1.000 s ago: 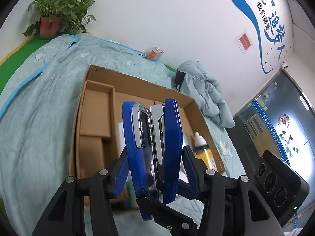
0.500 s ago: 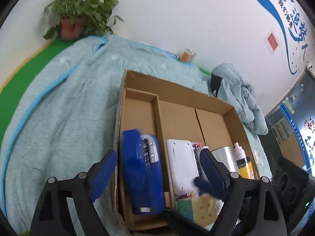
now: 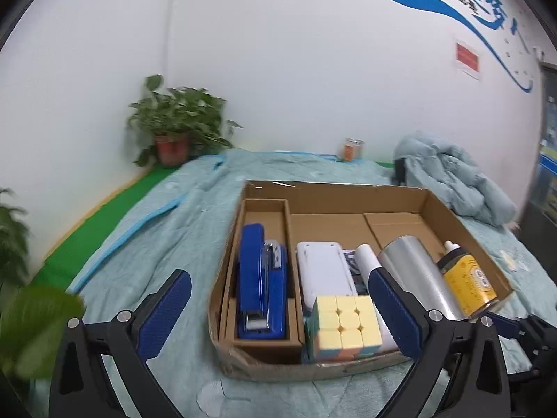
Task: Organize rigid objects
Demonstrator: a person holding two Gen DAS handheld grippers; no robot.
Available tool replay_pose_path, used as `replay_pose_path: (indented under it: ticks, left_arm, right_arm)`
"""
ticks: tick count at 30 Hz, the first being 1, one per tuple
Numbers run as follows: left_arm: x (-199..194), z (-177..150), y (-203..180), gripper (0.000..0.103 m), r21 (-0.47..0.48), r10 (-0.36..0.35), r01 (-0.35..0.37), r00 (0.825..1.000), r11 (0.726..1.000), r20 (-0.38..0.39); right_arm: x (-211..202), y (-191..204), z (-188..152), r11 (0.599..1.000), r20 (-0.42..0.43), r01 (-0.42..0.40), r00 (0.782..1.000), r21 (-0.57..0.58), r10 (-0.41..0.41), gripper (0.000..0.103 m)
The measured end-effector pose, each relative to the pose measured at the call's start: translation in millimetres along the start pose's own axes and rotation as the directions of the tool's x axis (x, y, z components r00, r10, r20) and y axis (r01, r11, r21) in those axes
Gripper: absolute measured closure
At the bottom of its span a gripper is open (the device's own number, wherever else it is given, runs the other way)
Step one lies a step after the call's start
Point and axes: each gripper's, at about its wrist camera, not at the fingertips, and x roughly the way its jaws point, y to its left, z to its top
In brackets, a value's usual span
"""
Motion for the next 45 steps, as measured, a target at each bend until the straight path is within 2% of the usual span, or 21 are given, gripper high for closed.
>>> replay_pose_path:
  ticks: [2,6,10,13,21,25,36,45]
  left_arm:
    - [-10.5,-13.5,-17.7,0.001,-0.013,-0.002,0.002,1.000,1.000,0.005]
    - [-29.8,-29.7,-57.8,0.001,0.023,-0.025,0.025,1.000,0.999,-0.005]
    - [-44.5,-36.2,-79.1,0.001,0.022,-0.049,0.050,0.999,0.999,-0.021]
    - [-53.9,-40.8,-92.6,0.001,0.022,-0.026,0.026,0.999,0.999,-0.024]
    - [-62.7,-40.0,-97.0,0.001,0.008,-0.039,0.039,0.998,0.999,-0.051]
    - [-62.4,-41.7,-92.7,0.001,0.008,-0.025,0.026,0.998,1.000,-0.061]
    - [-62.3,-46.8,-96.6,0.001,0.057,-0.045,0.048,0.997,0.997,-0.063]
    - [-56.6,-51.0,-91.2,0.001,0.040,-0.072,0.076,0.993,0.996,-0.091]
  right_arm:
    - [-6.9,-18.5,-11.8,0.998,-0.005,0.060,0.998,0.015,-0.060,0.019]
    - [-21.2,-37.9,-22.2,0.995,0.009,0.099,0.995,0.006,-0.099,0.019]
    - [-37.4,-48.4,-25.9,0.995,0.035,0.100,0.994,-0.002,-0.100,0.019]
    - [-44.8,-55.1,-27.5,0.995,0.054,0.097,0.994,0.002,-0.097,0.019]
    - [-54.6,-60.0,-27.2,0.995,0.089,0.101,0.991,-0.018,-0.099,0.019]
    - [-53.6,-59.9,-28.9,0.994,0.087,0.105,0.991,-0.015,-0.104,0.019]
    - [-56.1,-54.1,-33.3,0.992,0.090,0.124,0.988,-0.010,-0.123,0.019]
    - [-54.4,-49.8,-36.4,0.990,0.081,0.140,0.987,-0.026,-0.138,0.019]
